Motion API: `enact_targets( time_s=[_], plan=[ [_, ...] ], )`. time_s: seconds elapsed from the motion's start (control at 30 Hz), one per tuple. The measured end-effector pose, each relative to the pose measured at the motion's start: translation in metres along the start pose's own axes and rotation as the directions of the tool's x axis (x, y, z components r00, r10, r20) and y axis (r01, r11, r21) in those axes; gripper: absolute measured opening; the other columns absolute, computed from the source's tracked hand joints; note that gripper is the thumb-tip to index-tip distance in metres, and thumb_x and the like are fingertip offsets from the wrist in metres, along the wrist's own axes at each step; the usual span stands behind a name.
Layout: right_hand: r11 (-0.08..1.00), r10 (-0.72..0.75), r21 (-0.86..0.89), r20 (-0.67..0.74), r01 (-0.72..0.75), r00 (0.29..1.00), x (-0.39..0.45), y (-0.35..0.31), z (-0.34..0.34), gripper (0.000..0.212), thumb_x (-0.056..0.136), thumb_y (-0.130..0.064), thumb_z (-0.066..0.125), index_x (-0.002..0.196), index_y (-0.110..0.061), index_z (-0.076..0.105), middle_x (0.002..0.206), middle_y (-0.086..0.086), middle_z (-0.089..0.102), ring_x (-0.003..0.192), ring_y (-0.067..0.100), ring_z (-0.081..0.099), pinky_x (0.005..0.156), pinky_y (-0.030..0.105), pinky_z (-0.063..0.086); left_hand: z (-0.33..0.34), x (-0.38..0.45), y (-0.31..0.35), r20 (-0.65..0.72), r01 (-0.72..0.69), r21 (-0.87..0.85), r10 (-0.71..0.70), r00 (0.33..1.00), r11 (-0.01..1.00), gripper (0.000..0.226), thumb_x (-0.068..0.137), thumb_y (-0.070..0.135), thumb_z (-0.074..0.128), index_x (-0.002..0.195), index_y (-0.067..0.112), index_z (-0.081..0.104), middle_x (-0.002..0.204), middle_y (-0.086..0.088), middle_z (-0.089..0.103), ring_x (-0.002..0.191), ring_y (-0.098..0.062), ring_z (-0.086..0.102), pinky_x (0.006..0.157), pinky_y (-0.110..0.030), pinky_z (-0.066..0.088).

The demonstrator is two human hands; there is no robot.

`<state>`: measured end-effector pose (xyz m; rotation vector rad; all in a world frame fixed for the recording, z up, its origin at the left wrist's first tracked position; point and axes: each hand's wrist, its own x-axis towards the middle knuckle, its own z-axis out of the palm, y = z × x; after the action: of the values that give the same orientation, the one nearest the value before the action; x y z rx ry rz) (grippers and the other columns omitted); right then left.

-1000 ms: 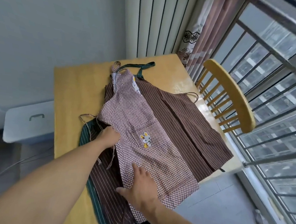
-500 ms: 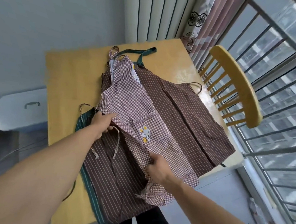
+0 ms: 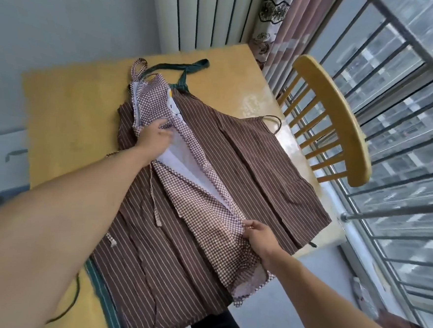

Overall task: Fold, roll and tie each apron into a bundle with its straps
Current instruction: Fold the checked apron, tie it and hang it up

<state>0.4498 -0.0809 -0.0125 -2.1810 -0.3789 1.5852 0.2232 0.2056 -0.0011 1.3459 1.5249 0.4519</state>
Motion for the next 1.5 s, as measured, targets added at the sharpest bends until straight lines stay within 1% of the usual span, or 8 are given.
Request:
enact_targets(
  time_s=[0.17, 0.3, 0.43, 0.63, 0.8, 0.93, 1.1, 1.5],
  plan=[
    [0.976, -0.089, -0.202, -0.011, 0.085, 0.996, 0.005, -0.003, -0.011, 0.034, 0.084, -0.039, 0.081, 0.111, -0.022, 0.066, 0.108, -0.008, 0.071, 0.1, 0.009, 0.066, 0.087, 0.025, 0.053, 0.007, 0.009, -0.009, 0.187, -0.187, 0.481, 0.108, 0.976, 0.857, 0.067, 0.089, -0.005, 0.055, 0.147, 0.028, 0.05, 0.154, -0.004, 0.046, 0.116, -0.031, 0.06, 0.083, -0.041, 0.057],
    [0.922, -0.099, -0.367, 0.092, 0.126, 0.991, 0.012, 0.002, -0.018, 0.045, 0.071, -0.026, 0.092, 0.106, -0.019, 0.066, 0.103, -0.005, 0.074, 0.095, 0.011, 0.072, 0.086, 0.033, 0.061, 0.001, 0.011, -0.021, 0.423, -0.44, 0.843, 0.124, 0.898, 0.309, 0.072, 0.086, -0.001, 0.057, 0.15, 0.028, 0.044, 0.158, -0.005, 0.036, 0.149, -0.03, 0.027, 0.124, -0.047, 0.019],
    [0.839, -0.093, -0.522, 0.137, 0.152, 0.986, 0.015, 0.003, -0.024, 0.021, 0.077, -0.022, 0.088, 0.085, -0.027, 0.069, 0.09, -0.009, 0.077, 0.083, 0.004, 0.073, 0.078, 0.03, 0.062, -0.009, 0.018, -0.021, 0.426, -0.427, 0.903, 0.216, 0.879, -0.045, 0.059, 0.092, 0.011, 0.052, 0.149, 0.025, 0.043, 0.143, -0.001, 0.047, 0.137, -0.024, 0.039, 0.12, -0.043, 0.024],
    [0.692, -0.144, -0.696, 0.126, 0.191, 0.982, 0.016, -0.009, -0.026, 0.02, 0.084, -0.04, 0.079, 0.089, -0.031, 0.063, 0.087, -0.012, 0.07, 0.078, -0.002, 0.063, 0.058, 0.017, 0.044, -0.013, 0.031, 0.003, 0.207, -0.295, 0.919, 0.315, 0.926, 0.261, 0.044, 0.095, 0.006, 0.043, 0.131, 0.024, 0.062, 0.126, 0.0, 0.066, 0.118, -0.022, 0.055, 0.104, -0.039, 0.035],
    [0.62, -0.104, -0.764, 0.145, 0.179, 0.984, 0.016, -0.019, -0.023, 0.017, 0.081, -0.039, 0.076, 0.086, -0.04, 0.06, 0.089, -0.014, 0.071, 0.084, -0.001, 0.065, 0.076, 0.024, 0.057, -0.014, 0.047, 0.036, 0.012, -0.313, 0.831, 0.549, 0.836, 0.459, 0.04, 0.102, 0.012, 0.051, 0.142, 0.016, 0.052, 0.14, -0.005, 0.057, 0.129, -0.026, 0.048, 0.109, -0.045, 0.037],
    [0.551, -0.058, -0.818, 0.162, 0.167, 0.985, 0.015, -0.033, -0.019, 0.014, 0.086, -0.04, 0.072, 0.093, -0.034, 0.06, 0.091, -0.015, 0.066, 0.083, 0.0, 0.063, 0.059, 0.016, 0.048, -0.023, 0.049, 0.039, -0.302, -0.019, 0.579, 0.236, 0.924, 0.815, 0.038, 0.094, 0.031, 0.067, 0.127, 0.018, 0.055, 0.13, -0.004, 0.057, 0.122, -0.027, 0.052, 0.096, -0.043, 0.045],
    [0.51, -0.12, -0.842, 0.131, 0.174, 0.984, 0.009, -0.046, -0.017, 0.032, 0.091, -0.059, 0.061, 0.088, -0.027, 0.057, 0.088, -0.013, 0.063, 0.08, 0.001, 0.061, 0.054, 0.017, 0.037, -0.028, 0.045, -0.006, -0.136, 0.192, 0.523, -0.142, 0.981, 0.831, 0.036, 0.083, 0.049, 0.076, 0.084, 0.021, 0.053, 0.087, 0.0, 0.059, 0.078, -0.019, 0.056, 0.065, -0.032, 0.043],
    [0.517, -0.085, -0.837, 0.16, 0.181, 0.983, 0.003, -0.051, -0.013, 0.02, 0.097, -0.05, 0.054, 0.089, -0.031, 0.052, 0.085, -0.012, 0.059, 0.073, -0.003, 0.053, 0.054, 0.014, 0.034, -0.021, 0.071, 0.047, -0.088, 0.046, 0.465, -0.006, 0.996, 0.884, 0.036, 0.096, 0.031, 0.059, 0.065, 0.014, 0.055, 0.061, -0.007, 0.052, 0.054, -0.022, 0.046, 0.057, -0.032, 0.046]
  ],
)
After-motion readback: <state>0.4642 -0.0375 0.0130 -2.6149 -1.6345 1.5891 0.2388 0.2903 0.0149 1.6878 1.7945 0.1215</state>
